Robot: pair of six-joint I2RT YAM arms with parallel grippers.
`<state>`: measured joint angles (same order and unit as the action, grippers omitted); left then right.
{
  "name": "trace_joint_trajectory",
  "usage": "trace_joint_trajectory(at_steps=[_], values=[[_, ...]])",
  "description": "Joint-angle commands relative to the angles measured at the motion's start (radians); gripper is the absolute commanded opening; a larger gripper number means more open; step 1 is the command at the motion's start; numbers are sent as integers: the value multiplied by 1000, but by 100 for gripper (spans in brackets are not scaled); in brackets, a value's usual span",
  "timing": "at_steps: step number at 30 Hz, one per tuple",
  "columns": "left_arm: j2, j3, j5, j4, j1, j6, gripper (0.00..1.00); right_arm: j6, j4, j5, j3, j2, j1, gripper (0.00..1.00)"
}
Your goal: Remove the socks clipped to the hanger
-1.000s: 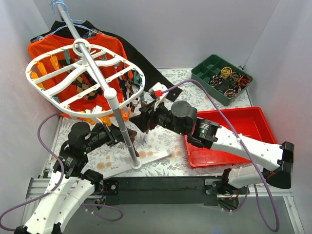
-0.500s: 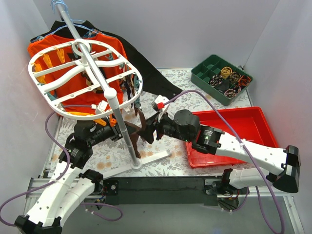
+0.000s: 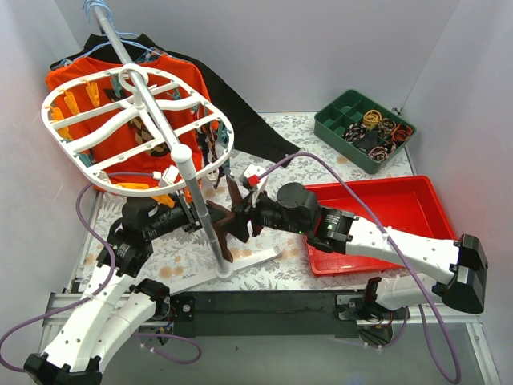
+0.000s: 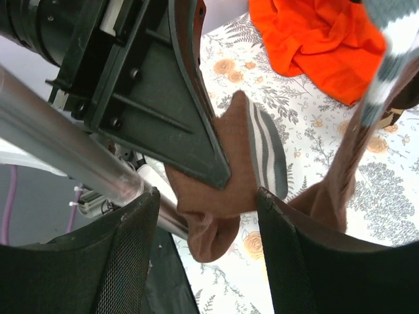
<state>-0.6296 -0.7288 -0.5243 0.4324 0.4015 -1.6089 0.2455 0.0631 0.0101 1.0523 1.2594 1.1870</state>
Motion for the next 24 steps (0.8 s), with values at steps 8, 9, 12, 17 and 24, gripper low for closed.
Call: trace_joint_trajectory(at_steps=[8,9,12,17,24], values=[[-13,-50,-72,-30,3,-28,0,31,58,18,-20,-43,5,66],[-12,-49,-75,-34,2,-29,0,29,58,22,-17,-35,6,66],[-12,-57,-86,-41,2,-37,0,31,64,40,-8,-12,5,66],[-7,-63,-89,-43,2,-42,0,31,66,15,-32,-9,5,56],[-9,-55,-100,-49,2,-39,14,40,67,-96,-51,-38,6,1]])
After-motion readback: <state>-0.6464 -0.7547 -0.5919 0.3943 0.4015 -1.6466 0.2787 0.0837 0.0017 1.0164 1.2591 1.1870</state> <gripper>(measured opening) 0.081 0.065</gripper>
